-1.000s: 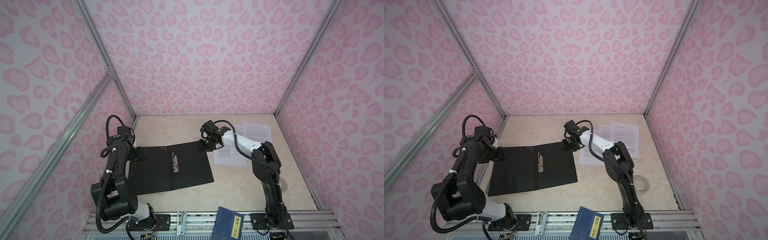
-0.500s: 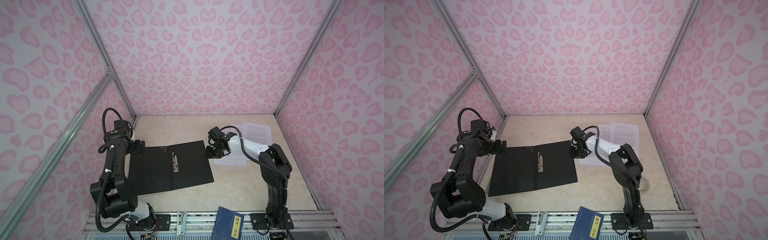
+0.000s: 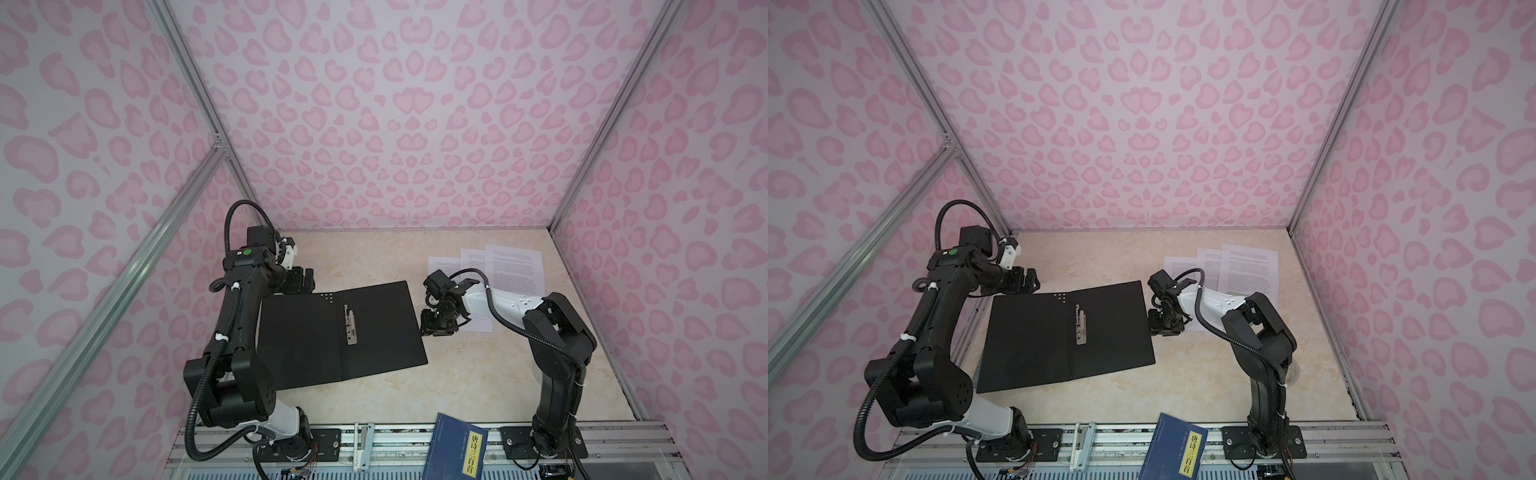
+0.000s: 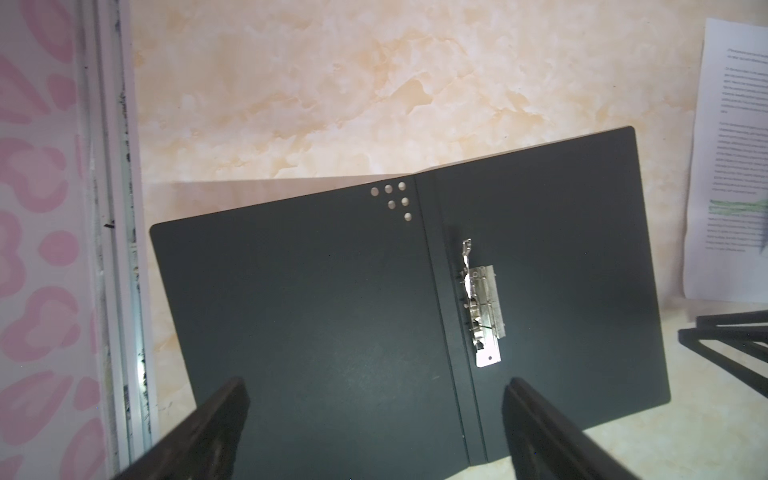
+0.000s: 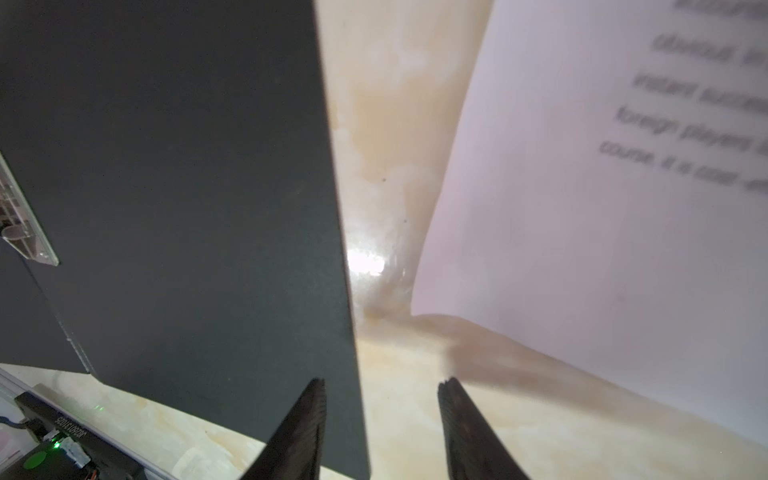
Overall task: Put the files into the folder
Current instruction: 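Move the right gripper toward the printed sheets while left gripper holds the folder edge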
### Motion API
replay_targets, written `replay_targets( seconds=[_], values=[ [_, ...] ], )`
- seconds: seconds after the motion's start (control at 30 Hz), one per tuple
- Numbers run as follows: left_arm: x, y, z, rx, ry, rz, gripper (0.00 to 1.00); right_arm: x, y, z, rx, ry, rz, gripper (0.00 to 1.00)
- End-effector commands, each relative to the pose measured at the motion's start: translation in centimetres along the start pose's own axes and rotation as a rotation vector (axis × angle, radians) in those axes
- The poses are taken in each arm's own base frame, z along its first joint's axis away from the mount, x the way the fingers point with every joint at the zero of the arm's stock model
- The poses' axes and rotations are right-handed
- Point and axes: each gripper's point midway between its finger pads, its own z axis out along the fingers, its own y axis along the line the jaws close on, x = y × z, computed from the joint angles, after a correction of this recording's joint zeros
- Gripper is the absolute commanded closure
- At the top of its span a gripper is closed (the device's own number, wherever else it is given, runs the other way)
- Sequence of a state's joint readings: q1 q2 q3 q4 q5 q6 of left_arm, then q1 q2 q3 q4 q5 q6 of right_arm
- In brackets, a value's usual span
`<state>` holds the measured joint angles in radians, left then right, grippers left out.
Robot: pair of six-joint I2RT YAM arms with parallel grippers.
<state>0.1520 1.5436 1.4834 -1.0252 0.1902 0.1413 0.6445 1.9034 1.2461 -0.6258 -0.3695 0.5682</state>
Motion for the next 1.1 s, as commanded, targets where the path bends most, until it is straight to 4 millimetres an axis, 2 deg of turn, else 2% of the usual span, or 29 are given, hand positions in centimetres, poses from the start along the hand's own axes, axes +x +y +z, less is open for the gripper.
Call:
replay_targets(
  seconds=[0.0,0.17,0.43,0.63,0.77,0.87,0.97,1.07],
  values=[
    [-0.3,-1.3,0.2,0.060,0.012,-0.004,0.02,1.1,0.5,0.5,-0.031,0.020,0.011,0.52],
    [-0.5,-2.1,0.5,0.081,0.014,0.006,0.01,2.9,1.1,1.4,-0.041,0.075,-0.003,0.52],
    [-0.4,-2.7,1.1,0.103,0.031,0.009,0.00,6.2,1.0,2.1,-0.015,0.155,-0.014,0.51],
    [-0.4,-2.9,1.7,0.108,0.040,0.004,0.01,8.0,2.2,2.4,-0.046,0.197,-0.045,0.51],
    [-0.5,-3.2,1.7,0.119,0.040,0.000,0.01,8.7,1.9,2.6,-0.022,0.210,-0.045,0.51],
    [-0.7,-3.4,1.5,0.121,0.028,0.000,0.01,8.3,1.1,1.8,0.014,0.177,-0.040,0.50],
    [-1.2,-3.8,1.0,0.130,0.009,0.004,0.01,6.4,0.8,0.3,0.012,0.110,-0.021,0.49],
    [-2.0,-4.7,0.0,0.150,-0.015,0.020,0.00,3.6,0.1,-2.4,0.040,0.004,-0.014,0.49]
  ],
)
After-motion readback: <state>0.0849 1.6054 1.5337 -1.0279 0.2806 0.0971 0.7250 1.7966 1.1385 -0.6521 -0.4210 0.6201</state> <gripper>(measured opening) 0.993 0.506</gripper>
